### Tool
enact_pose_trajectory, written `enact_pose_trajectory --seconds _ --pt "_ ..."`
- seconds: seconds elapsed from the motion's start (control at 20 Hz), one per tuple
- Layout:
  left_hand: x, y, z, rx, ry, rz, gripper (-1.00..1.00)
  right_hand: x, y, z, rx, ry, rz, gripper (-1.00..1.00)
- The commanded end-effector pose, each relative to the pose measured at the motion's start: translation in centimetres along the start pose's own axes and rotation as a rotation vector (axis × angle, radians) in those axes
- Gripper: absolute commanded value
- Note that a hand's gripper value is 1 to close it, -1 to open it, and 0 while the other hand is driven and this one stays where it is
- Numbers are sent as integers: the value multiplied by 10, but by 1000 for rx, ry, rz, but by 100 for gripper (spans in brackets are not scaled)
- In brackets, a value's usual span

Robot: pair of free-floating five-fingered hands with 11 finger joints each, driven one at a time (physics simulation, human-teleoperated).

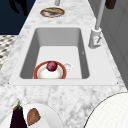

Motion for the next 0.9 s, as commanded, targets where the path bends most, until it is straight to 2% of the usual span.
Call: enact_pose_trajectory --seconds 0.0,0.15,0.35,0.45,0.6,0.85 --pt "0 0 0 0 0 0 0 -20 34 -4 0 43 -27 100" --pt "0 0 0 0 0 0 0 -30 61 -9 -34 63 -34 100" --pt "0 0 0 0 0 0 0 -37 94 -19 -52 129 -53 100" --pt "0 0 0 0 0 0 0 -41 111 -24 -46 165 -58 100" --pt "0 0 0 0 0 0 0 -38 128 -38 2 236 -61 100" --pt "0 0 0 0 0 0 0 -41 163 -57 13 332 -60 100"
